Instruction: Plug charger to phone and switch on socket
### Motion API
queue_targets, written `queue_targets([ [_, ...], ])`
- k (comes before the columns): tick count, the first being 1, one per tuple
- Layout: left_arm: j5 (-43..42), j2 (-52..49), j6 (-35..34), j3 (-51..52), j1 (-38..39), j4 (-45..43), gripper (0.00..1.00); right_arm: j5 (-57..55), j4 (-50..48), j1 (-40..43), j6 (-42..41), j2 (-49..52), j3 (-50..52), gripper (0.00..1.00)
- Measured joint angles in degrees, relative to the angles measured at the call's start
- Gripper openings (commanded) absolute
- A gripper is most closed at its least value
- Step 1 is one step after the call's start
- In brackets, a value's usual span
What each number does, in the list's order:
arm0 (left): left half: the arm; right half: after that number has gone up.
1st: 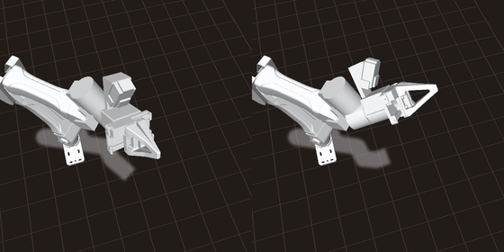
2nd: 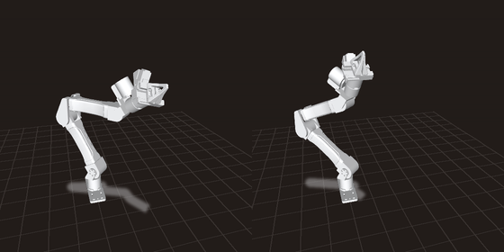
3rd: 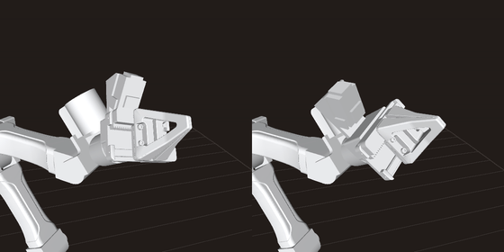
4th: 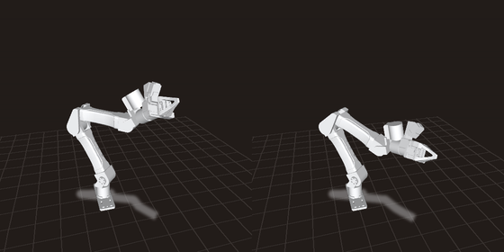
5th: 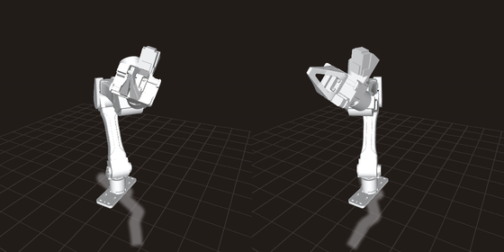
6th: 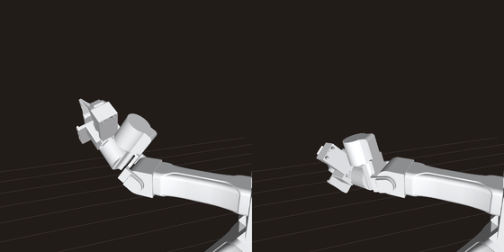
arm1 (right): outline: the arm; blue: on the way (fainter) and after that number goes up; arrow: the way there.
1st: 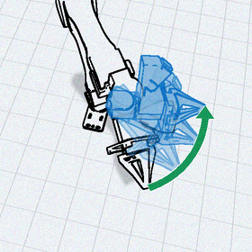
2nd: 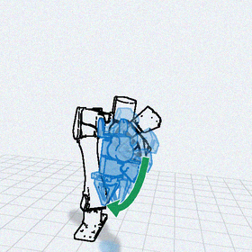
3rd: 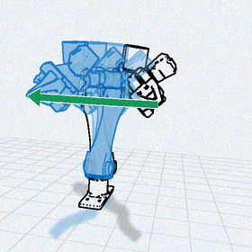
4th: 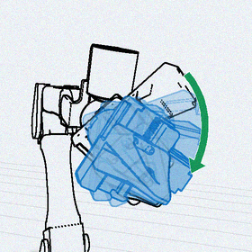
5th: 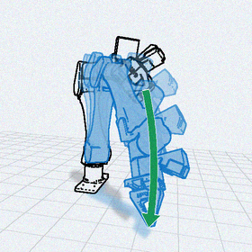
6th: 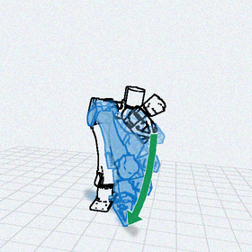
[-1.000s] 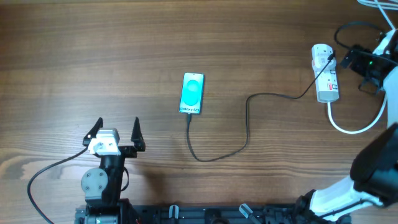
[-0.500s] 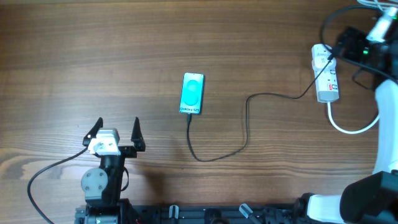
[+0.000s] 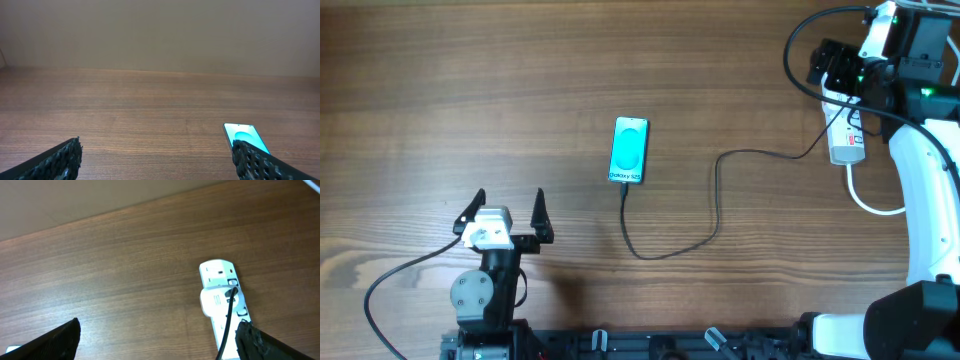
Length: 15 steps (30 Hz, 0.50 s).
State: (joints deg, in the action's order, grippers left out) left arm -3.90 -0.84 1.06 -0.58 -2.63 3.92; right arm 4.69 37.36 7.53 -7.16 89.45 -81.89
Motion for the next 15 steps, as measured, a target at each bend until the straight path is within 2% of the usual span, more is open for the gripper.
queue_targets([
  [11, 0.0, 0.0, 0.0, 0.0, 0.0, 0.0, 1.00, 3.2, 0.6, -0.6, 6.0, -0.1, 2.4, 1.00],
  [15, 0.0, 0.0, 0.0, 0.0, 0.0, 0.0, 1.00, 5.6, -4.8, -1.5, 6.2, -0.1, 7.3, 1.00],
])
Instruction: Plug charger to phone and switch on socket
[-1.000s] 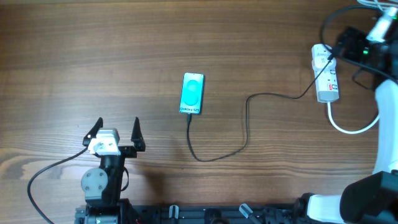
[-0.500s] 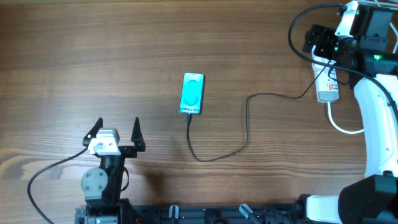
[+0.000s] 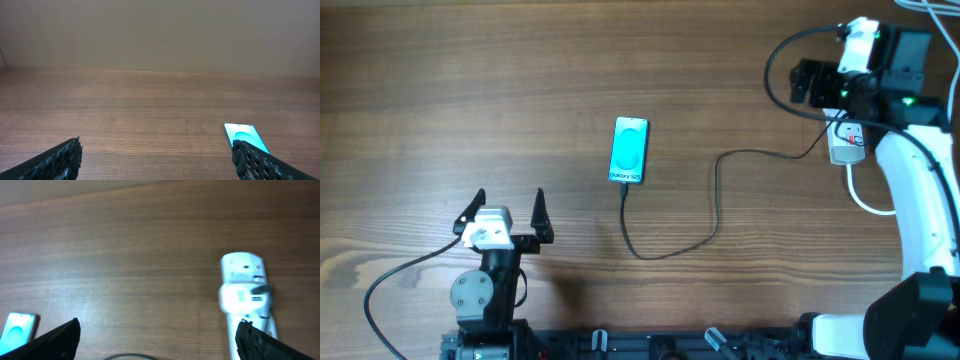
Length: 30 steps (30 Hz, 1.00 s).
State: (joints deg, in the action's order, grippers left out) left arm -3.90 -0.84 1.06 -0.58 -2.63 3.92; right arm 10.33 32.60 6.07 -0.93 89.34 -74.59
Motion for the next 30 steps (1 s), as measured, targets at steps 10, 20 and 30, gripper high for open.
queue_targets([
  [10, 0.0, 0.0, 0.0, 0.0, 0.0, 0.0, 1.00, 1.2, -11.1, -7.4, 0.2, 0.0, 14.6, 1.00],
  [20, 0.0, 0.1, 0.0, 0.0, 0.0, 0.0, 1.00, 1.3, -18.9, -8.2, 0.2, -5.8, 29.5, 1.00],
  [30, 0.0, 0.0, 0.0, 0.0, 0.0, 0.0, 1.00, 1.2, -34.6, -8.2, 0.4, -21.3, 48.3, 1.00],
])
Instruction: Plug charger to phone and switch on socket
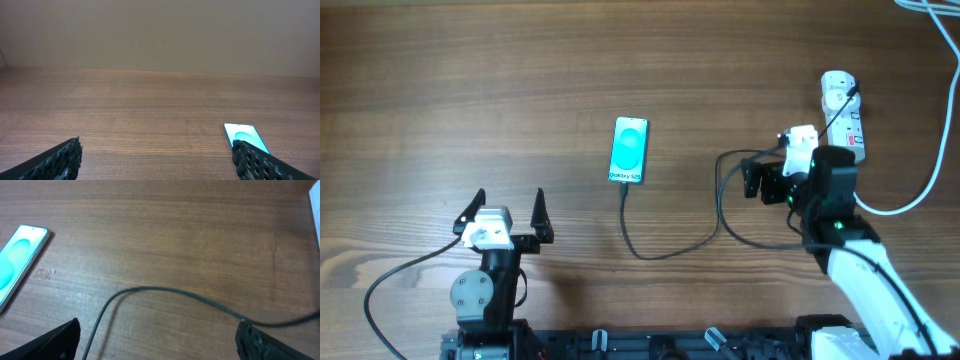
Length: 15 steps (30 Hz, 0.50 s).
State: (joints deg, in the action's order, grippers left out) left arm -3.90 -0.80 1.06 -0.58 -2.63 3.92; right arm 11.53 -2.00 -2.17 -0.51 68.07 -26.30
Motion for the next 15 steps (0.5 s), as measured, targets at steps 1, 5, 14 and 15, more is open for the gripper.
queue_targets([
  [1, 0.0, 0.0, 0.0, 0.0, 0.0, 0.0, 1.00, 0.0, -0.7, 0.0, 0.0, -1.7, 1.8, 1.00],
  [5, 0.0, 0.0, 0.0, 0.0, 0.0, 0.0, 1.00, -0.2, -6.8, 0.0, 0.0, -6.9, 7.8, 1.00],
  [14, 0.0, 0.0, 0.0, 0.0, 0.0, 0.0, 1.00, -0.6, -16.0, 0.0, 0.0, -19.6, 20.7, 1.00],
  [15, 0.0, 0.0, 0.0, 0.0, 0.0, 0.0, 1.00, -0.6, -15.5, 0.0, 0.0, -20.7, 21.0, 1.00],
])
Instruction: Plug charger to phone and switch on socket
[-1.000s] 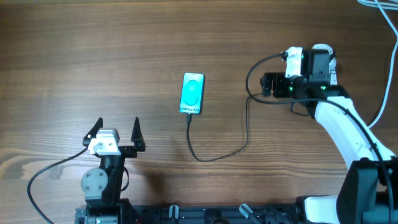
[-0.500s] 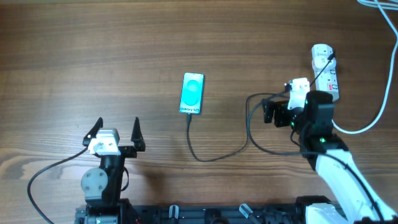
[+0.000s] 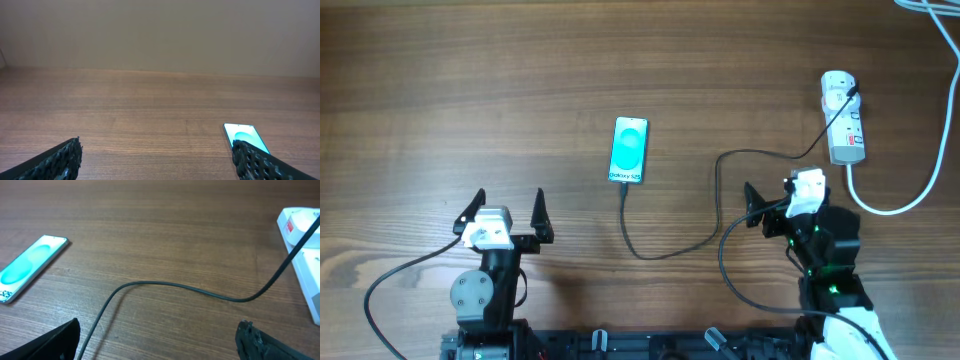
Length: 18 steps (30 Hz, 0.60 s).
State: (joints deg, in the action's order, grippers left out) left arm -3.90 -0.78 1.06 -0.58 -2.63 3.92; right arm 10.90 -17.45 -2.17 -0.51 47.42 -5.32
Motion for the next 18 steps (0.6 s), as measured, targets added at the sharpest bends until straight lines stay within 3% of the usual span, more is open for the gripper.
queue_targets([
  [12, 0.0, 0.0, 0.0, 0.0, 0.0, 0.0, 1.00, 0.0, 5.3, 0.0, -0.1, -14.7, 4.9, 1.00],
  [18, 0.0, 0.0, 0.0, 0.0, 0.0, 0.0, 1.00, -0.2, 17.0, 0.0, -0.5, -29.9, 5.0, 1.00],
])
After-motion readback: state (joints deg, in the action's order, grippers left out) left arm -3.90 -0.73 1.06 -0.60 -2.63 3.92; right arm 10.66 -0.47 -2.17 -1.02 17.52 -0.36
